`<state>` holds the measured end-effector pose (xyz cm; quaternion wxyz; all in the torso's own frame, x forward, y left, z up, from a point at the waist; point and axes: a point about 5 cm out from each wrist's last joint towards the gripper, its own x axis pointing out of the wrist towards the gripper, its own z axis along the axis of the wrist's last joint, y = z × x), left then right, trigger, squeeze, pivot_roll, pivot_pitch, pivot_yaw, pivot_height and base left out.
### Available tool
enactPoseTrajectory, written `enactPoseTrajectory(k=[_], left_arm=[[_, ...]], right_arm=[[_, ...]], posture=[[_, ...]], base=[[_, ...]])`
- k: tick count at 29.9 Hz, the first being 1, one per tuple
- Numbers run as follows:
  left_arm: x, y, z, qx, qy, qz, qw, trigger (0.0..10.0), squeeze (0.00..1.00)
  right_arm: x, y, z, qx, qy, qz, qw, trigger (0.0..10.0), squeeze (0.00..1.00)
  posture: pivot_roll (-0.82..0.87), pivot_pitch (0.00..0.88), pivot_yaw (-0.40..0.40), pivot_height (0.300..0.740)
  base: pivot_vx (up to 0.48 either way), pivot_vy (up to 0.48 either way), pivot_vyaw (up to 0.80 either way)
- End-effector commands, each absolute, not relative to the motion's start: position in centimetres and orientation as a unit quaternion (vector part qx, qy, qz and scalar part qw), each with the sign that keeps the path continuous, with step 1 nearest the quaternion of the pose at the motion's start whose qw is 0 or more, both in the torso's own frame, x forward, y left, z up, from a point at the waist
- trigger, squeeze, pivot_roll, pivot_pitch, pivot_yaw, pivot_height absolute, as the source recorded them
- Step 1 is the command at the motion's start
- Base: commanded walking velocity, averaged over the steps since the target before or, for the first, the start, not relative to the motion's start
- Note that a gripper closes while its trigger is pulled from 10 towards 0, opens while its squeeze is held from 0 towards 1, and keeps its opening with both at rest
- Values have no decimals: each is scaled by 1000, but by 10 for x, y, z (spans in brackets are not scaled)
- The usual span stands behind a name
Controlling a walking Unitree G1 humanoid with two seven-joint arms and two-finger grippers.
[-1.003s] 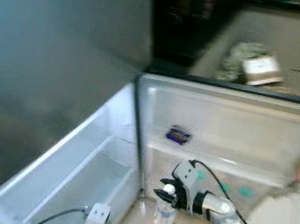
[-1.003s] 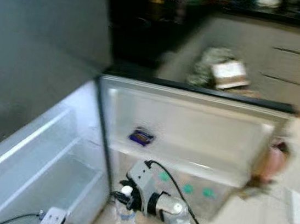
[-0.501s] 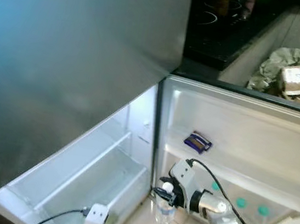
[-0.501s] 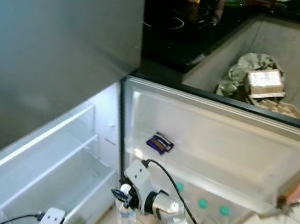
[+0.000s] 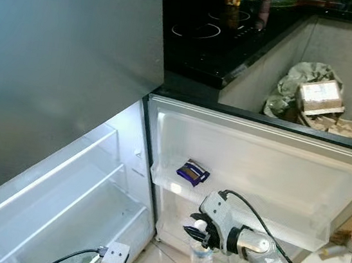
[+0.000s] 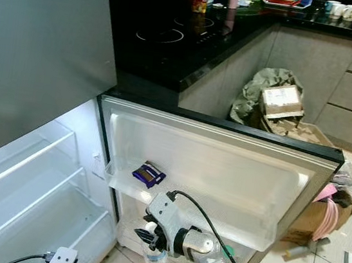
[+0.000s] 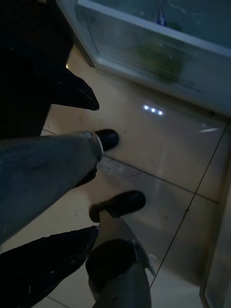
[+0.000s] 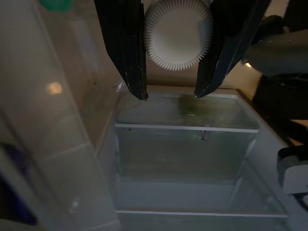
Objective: Restocking fridge
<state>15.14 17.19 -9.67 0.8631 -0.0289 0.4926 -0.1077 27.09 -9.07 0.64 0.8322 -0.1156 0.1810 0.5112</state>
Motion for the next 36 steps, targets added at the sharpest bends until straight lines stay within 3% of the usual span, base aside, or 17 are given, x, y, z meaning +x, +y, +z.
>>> enactPoseTrajectory(k=[1, 11, 25, 31, 36], left_arm=[[148, 176, -98, -27, 498, -101, 861, 10000, 0], [148, 175, -98, -25, 498, -104, 861, 10000, 0], [146, 174, -98, -21, 500, -112, 858, 10000, 0], [145, 173, -99, -22, 503, -115, 856, 10000, 0], [147, 175, -98, -26, 501, -101, 859, 10000, 0]], right_arm=[[273, -85, 13, -118, 159, 520, 831, 10000, 0], [268, -83, 11, -108, 165, 543, 816, 10000, 0], [268, -82, 11, -110, 162, 535, 822, 10000, 0], [268, -80, 10, -105, 162, 531, 825, 10000, 0], [270, -80, 10, -112, 165, 526, 827, 10000, 0]], posture=[[-142, 0, 16, 740], [-141, 0, 10, 740], [-145, 0, 15, 740], [-143, 0, 15, 740], [-142, 0, 14, 740]], base=[[0, 0, 0], [0, 0, 608], [0, 0, 0], [0, -455, 0], [0, 0, 0]])
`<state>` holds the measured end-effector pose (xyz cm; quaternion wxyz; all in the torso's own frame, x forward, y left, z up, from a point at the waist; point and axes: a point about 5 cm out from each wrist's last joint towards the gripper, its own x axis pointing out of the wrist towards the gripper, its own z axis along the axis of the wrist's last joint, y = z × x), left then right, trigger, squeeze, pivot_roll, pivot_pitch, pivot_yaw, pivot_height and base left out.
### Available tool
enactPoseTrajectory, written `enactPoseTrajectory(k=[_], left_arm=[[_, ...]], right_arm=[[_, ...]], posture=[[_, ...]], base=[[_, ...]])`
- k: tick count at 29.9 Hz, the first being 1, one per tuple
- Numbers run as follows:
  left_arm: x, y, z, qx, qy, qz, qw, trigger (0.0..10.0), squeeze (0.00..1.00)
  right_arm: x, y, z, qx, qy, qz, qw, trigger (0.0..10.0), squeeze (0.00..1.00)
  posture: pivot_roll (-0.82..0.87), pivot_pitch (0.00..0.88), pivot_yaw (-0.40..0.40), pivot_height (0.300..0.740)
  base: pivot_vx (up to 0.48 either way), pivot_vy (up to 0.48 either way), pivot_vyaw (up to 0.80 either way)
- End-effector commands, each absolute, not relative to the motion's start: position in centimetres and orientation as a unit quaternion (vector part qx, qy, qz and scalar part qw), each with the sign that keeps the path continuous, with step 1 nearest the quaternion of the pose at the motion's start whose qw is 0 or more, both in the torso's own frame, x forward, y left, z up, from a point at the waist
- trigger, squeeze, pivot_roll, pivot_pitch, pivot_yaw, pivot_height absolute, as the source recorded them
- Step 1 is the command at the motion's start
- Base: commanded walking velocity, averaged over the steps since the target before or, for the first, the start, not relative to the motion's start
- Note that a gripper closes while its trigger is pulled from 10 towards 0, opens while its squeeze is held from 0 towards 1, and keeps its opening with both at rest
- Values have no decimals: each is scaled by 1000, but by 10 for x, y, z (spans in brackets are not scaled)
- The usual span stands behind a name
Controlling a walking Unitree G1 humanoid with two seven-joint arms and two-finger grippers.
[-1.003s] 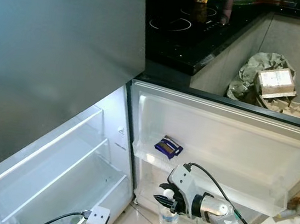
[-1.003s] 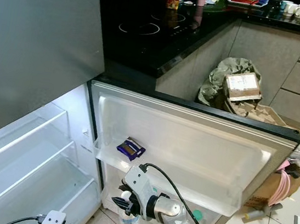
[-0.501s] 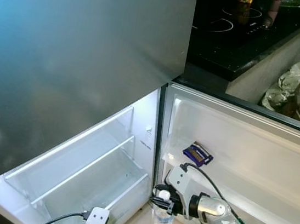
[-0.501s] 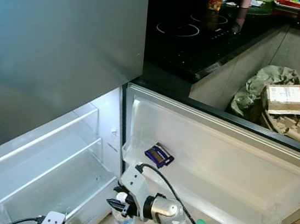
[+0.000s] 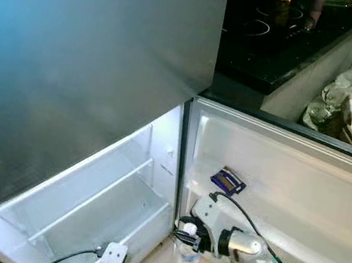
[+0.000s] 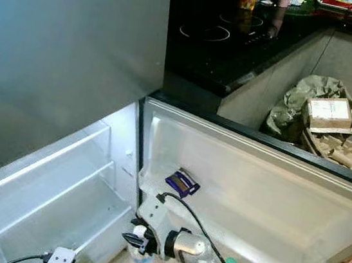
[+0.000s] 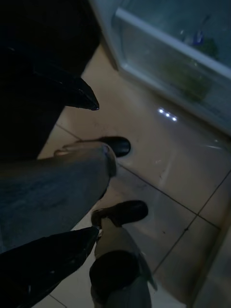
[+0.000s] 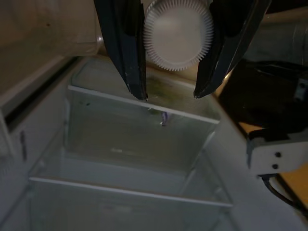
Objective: Restocking fridge
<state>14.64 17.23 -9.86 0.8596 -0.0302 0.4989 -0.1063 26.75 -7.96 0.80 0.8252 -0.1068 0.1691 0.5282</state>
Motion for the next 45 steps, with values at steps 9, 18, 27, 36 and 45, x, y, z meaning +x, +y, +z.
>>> enactPoseTrajectory(k=[9, 18, 27, 36, 45], left_arm=[[146, 176, -99, -27, 504, -93, 858, 10000, 0], [147, 176, -99, -29, 506, -89, 858, 10000, 0], [147, 176, -99, -21, 508, -92, 856, 10000, 0], [146, 175, -99, -16, 508, -91, 856, 10000, 0], [145, 176, -99, -16, 506, -91, 858, 10000, 0]], right_arm=[[269, -81, 10, -112, 166, 524, 828, 10000, 0], [270, -82, 10, -116, 167, 520, 829, 10000, 0], [271, -82, 10, -116, 166, 518, 831, 10000, 0], [270, -83, 9, -118, 168, 518, 831, 10000, 0], [270, -82, 9, -118, 167, 519, 830, 10000, 0]], posture=[[-144, 0, 14, 740], [-142, 0, 13, 740], [-144, 0, 14, 740], [-139, 0, 6, 740], [-137, 0, 6, 740]], base=[[0, 0, 0], [-90, 0, 0], [-287, 0, 0], [-263, 0, 0], [0, 0, 0]])
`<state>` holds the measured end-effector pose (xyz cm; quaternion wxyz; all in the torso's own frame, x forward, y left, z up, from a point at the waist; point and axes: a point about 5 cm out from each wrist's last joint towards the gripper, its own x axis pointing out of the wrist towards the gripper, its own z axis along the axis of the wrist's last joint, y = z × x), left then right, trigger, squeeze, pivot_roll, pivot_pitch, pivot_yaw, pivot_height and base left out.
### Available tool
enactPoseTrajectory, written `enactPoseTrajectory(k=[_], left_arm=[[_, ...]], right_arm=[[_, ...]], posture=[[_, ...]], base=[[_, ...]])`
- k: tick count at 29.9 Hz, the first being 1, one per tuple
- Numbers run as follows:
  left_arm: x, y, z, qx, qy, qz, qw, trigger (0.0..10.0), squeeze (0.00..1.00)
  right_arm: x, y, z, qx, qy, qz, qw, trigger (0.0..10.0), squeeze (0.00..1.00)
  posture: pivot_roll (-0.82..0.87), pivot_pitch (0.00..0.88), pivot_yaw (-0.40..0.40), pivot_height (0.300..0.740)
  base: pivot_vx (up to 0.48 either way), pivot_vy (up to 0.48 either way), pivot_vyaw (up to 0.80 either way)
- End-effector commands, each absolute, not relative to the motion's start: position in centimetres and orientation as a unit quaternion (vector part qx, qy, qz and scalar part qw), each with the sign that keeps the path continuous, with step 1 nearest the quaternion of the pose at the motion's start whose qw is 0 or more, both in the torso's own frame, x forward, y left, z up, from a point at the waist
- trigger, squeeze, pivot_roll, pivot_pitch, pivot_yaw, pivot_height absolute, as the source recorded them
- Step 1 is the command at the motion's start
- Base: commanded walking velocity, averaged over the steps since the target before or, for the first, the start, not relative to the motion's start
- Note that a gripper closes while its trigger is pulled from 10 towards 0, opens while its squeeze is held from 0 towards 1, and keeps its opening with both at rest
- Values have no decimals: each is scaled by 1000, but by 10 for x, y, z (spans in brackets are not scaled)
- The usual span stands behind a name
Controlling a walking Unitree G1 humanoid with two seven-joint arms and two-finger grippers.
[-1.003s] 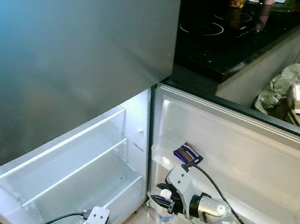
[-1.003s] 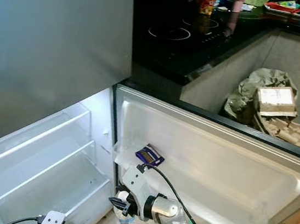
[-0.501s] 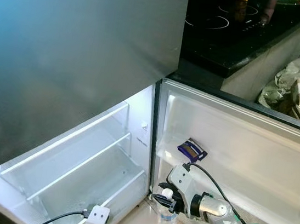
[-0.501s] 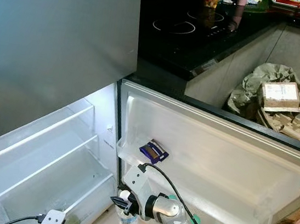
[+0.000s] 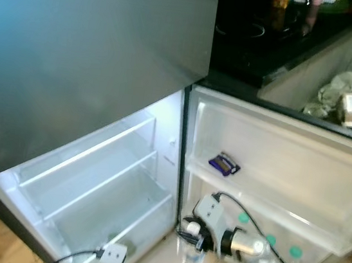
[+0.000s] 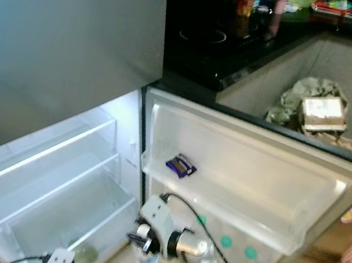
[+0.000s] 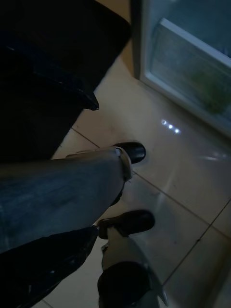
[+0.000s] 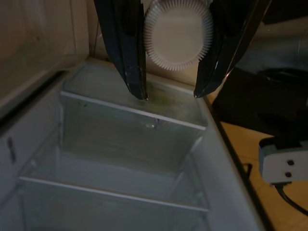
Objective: Restocking fridge
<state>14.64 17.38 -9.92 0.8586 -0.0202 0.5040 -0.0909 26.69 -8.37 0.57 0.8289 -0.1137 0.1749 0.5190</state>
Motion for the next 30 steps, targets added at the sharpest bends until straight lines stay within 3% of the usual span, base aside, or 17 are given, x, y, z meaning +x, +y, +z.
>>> enactPoseTrajectory(k=[1, 18, 24, 30], left_arm=[[145, 176, -99, -14, 506, -91, 858, 10000, 0], [147, 176, -99, -5, 505, -104, 857, 10000, 0], [146, 176, -99, 0, 506, -100, 856, 10000, 0], [146, 176, -100, -2, 508, -95, 856, 10000, 0]], right_arm=[[270, -82, 9, -118, 167, 520, 830, 10000, 0], [270, -83, 9, -115, 166, 517, 832, 10000, 0], [270, -84, 9, -113, 166, 517, 832, 10000, 0], [268, -82, 9, -112, 166, 521, 830, 10000, 0]], posture=[[-138, 0, 6, 740], [-147, 0, 11, 740], [-148, 0, 9, 740], [-148, 0, 8, 740]], base=[[0, 0, 0], [0, 0, 0], [0, -480, 0], [0, 0, 0]])
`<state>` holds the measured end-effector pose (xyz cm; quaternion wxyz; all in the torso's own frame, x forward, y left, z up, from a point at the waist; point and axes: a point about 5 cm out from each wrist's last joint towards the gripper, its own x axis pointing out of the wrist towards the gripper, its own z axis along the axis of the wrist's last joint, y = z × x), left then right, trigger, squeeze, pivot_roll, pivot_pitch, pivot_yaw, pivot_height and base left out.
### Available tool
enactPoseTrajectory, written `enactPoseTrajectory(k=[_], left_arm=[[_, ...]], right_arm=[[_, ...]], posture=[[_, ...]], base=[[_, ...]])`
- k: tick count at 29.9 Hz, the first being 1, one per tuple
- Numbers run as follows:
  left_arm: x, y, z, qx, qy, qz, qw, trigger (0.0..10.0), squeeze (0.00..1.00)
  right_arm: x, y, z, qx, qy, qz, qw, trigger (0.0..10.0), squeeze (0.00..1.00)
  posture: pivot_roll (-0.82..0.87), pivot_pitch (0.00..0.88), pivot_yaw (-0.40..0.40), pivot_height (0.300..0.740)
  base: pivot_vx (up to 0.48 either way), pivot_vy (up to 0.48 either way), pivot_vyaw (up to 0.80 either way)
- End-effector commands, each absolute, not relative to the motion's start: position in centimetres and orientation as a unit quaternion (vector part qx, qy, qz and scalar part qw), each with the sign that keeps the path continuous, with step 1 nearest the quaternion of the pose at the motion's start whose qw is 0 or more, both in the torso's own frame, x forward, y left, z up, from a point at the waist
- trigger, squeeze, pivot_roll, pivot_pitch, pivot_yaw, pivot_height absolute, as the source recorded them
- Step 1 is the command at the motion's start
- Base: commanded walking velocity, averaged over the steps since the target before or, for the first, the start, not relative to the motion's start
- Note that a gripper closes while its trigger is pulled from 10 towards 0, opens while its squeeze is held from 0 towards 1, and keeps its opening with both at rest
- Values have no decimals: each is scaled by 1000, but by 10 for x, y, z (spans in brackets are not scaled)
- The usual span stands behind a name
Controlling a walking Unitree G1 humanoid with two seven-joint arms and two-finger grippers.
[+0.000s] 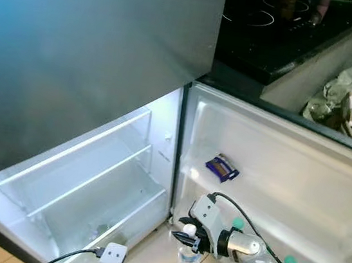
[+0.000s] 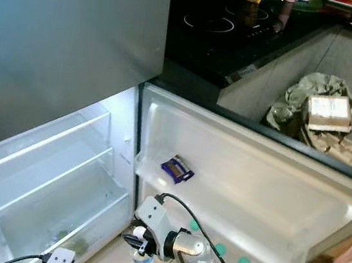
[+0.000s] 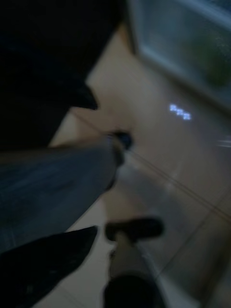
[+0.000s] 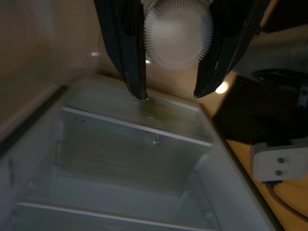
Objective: Restocking fridge
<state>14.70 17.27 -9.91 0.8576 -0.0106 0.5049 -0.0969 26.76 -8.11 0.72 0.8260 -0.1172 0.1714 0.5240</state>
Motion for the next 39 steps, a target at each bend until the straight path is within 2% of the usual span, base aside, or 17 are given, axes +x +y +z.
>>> enactPoseTrajectory(k=[1, 8, 11, 18, 22, 26, 31, 39], left_arm=[[145, 176, -100, -2, 508, -95, 856, 10000, 0], [146, 176, -99, 0, 505, -92, 858, 10000, 0], [153, 179, -96, 0, 489, -82, 868, 10000, 0], [180, 192, -82, -11, 432, -49, 900, 10000, 0], [209, 199, -63, -34, 366, -48, 929, 10000, 0], [225, 198, -51, -40, 327, -63, 942, 10000, 0], [236, 193, -43, -40, 298, -92, 949, 10000, 0], [234, 185, -44, -44, 298, -122, 946, 10000, 0]], right_arm=[[268, -81, 9, -112, 166, 522, 829, 10000, 0], [267, -79, 9, -111, 164, 526, 827, 10000, 0], [271, -76, 14, -97, 152, 525, 832, 10000, 0], [282, -64, 32, -50, 113, 520, 845, 10000, 0], [292, -62, 36, -76, 118, 490, 860, 10000, 0], [295, -62, 34, -91, 134, 473, 866, 10000, 0], [297, -65, 33, -92, 141, 458, 873, 10000, 0], [298, -68, 32, -87, 146, 445, 879, 10000, 0]], posture=[[-149, 0, 7, 740], [-148, 0, 6, 740], [-147, 0, 3, 740], [-139, 0, -1, 740], [-129, 0, -6, 740], [-122, 0, -8, 740], [-121, 0, -6, 720], [-123, 2, -1, 680]], base=[[0, 0, 0], [0, 0, 0], [0, 0, 0], [0, 0, 0], [0, 0, 0], [0, 0, 0], [0, 0, 0], [0, 0, 0]])
